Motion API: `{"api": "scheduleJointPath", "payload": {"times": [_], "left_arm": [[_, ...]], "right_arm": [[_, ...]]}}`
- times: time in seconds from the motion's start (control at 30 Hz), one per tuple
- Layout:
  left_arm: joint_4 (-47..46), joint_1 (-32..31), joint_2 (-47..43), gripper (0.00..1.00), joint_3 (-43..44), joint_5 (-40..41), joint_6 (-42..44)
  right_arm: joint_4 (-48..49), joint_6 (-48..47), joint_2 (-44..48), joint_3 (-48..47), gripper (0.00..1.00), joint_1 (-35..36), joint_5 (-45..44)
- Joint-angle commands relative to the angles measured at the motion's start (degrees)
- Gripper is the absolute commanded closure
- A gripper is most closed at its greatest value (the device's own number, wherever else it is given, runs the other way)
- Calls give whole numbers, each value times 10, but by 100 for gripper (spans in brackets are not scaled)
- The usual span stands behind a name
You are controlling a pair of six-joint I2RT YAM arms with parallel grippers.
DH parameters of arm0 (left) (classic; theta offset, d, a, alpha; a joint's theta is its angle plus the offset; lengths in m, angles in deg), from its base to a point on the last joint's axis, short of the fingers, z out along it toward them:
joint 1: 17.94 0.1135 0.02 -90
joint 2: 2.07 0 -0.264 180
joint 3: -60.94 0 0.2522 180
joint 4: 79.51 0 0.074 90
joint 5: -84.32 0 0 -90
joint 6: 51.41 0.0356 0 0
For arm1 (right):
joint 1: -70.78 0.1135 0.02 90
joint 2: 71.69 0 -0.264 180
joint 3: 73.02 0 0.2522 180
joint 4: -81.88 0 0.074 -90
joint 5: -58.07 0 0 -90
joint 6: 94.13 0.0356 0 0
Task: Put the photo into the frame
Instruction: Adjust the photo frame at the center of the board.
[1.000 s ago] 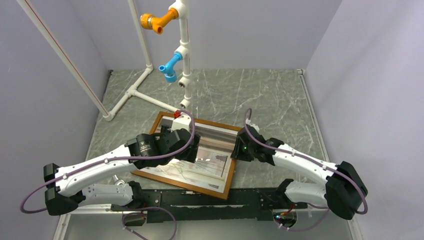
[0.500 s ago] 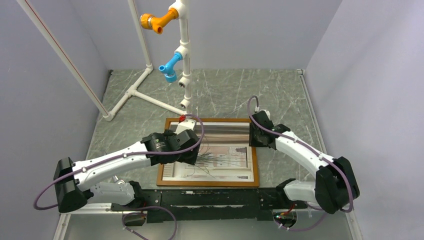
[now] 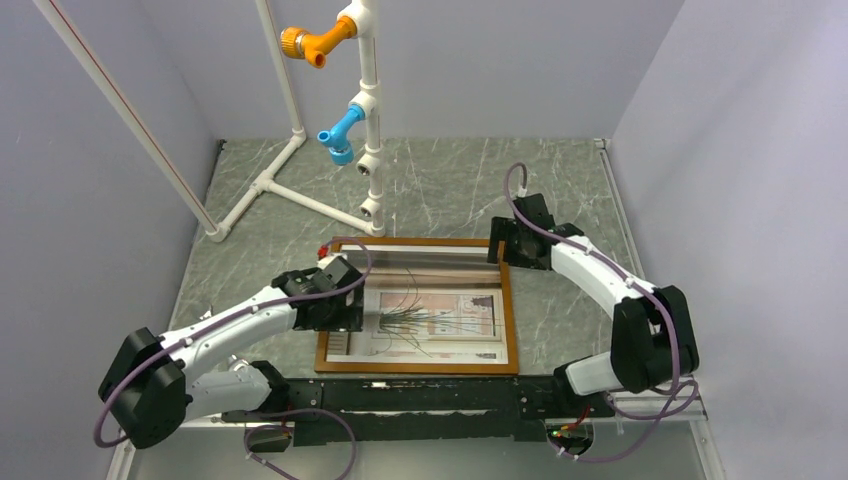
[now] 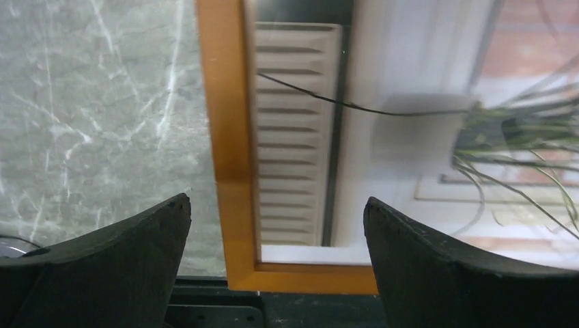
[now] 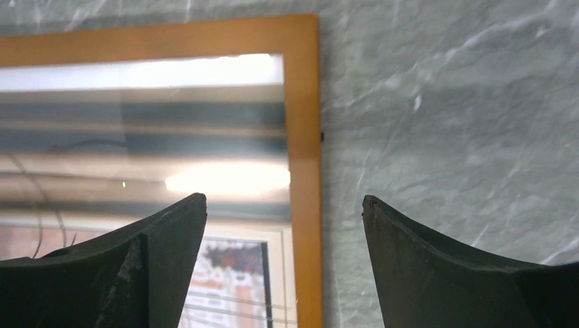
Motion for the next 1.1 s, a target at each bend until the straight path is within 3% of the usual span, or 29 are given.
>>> {"api": "scheduleJointPath", "payload": {"times": [0.0,0.13,0.27,0.63,0.83,1.07], "left_arm": [[-62,75,-18,0,-47,-72,3],[-104,121,-15,1,-80,-123,21],[-137,124,-13,1,-92,-157,22],[-233,113,0,5,-132,-247,1],[-263,20,18,6,-116,-236,-60],[-303,-109,111,7,-28,-202,-127]], "right_arm": [[-28,58,57,37,14,0,67],[-6,108,105,122,14,0,127],[31,131,108,171,14,1,158],[65,109,-15,91,14,-4,207],[48,73,-76,1,14,-38,221],[22,32,-195,-151,14,-65,247]]}}
